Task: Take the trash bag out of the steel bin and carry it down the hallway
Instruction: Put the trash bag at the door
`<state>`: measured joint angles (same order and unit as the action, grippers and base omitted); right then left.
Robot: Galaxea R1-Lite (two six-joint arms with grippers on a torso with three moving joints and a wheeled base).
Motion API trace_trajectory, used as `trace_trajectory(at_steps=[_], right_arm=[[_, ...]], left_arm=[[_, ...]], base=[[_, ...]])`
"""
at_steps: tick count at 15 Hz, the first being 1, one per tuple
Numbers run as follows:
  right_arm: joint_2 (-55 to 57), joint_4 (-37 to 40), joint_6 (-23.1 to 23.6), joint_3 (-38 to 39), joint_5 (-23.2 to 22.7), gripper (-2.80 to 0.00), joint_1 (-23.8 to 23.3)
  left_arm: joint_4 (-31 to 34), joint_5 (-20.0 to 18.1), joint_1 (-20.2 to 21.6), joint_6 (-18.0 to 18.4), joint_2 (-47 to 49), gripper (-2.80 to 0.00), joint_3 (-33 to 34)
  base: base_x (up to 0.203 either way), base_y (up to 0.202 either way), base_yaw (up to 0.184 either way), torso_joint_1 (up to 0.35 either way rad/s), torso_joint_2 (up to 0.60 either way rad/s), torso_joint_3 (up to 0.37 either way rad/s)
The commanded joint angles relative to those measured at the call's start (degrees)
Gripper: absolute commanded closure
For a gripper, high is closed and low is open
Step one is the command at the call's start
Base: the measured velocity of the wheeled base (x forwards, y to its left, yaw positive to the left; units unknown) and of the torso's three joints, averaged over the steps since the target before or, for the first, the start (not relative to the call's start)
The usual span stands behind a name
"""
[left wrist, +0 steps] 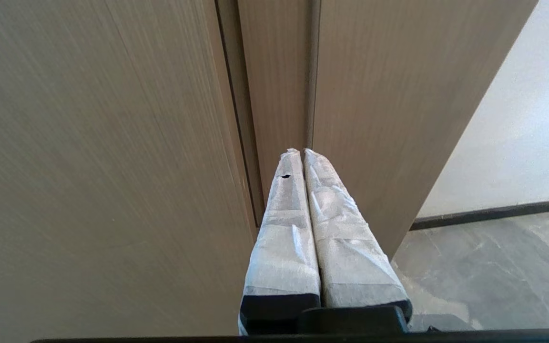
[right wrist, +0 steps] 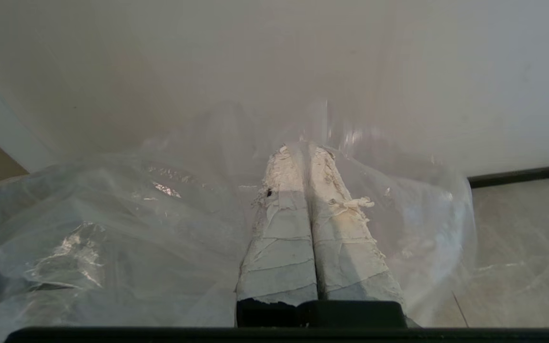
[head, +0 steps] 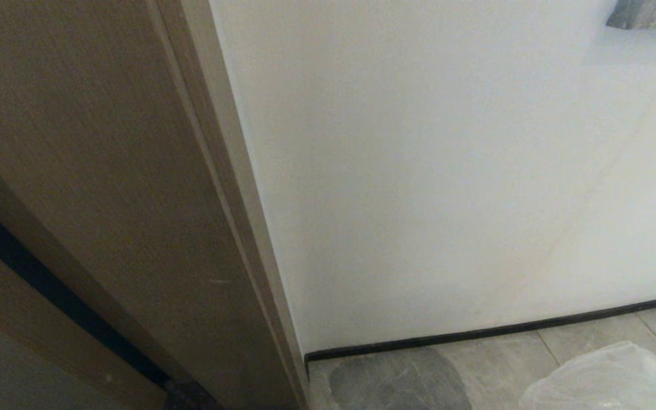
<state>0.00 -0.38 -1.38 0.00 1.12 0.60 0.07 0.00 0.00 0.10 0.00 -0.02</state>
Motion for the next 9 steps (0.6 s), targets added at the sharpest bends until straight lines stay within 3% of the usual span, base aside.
trace_trajectory(at_steps=[1, 9], right_arm=[[0.1, -0.1, -0.5, 0.1, 0.0, 0.0, 0.0], [0.0, -0.1, -0.5, 0.1, 0.0, 0.0, 0.0]], left_arm=[[0.0, 0.0, 0.0, 0.1, 0.0, 0.0, 0.0], [0.0, 0.0, 0.0, 0.3, -0.1, 0.0, 0.0]], base=[[0.0, 0.0, 0.0, 0.0, 0.0, 0.0], [0.0, 0.0, 0.0, 0.0, 0.0, 0.0]])
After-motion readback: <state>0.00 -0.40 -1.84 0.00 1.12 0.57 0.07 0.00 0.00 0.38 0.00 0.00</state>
